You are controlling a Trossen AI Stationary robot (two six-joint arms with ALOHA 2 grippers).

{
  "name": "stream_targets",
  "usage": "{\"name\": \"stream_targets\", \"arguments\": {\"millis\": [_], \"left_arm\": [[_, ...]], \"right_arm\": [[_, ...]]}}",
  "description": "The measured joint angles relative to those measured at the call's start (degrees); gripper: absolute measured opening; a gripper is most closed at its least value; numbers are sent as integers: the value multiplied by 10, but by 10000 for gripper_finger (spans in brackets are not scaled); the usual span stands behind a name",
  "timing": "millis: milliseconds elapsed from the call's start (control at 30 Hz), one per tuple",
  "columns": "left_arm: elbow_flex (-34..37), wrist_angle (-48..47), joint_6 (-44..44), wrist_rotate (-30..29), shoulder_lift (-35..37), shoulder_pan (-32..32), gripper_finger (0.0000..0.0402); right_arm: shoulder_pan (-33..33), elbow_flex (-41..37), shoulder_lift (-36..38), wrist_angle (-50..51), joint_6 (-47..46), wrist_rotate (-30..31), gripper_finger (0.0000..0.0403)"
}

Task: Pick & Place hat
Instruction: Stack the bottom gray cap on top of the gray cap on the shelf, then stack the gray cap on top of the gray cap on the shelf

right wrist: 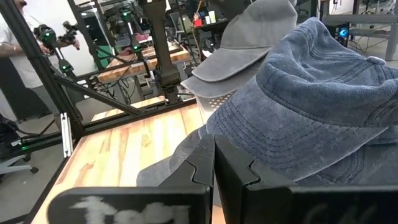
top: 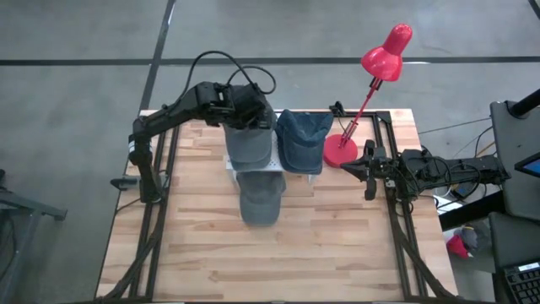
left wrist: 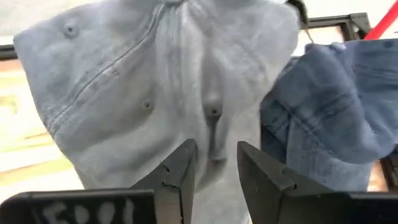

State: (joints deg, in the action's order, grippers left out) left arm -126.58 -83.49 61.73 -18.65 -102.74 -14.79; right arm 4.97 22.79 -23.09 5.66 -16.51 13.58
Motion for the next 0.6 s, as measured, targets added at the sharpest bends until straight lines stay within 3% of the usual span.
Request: {"name": "stream_targets", "arguments": {"millis": [600], "left_arm": [[-2, 77, -31, -1, 56, 17, 117]], "right_arm": [[0, 0, 0, 0, 0, 0, 8]]}}
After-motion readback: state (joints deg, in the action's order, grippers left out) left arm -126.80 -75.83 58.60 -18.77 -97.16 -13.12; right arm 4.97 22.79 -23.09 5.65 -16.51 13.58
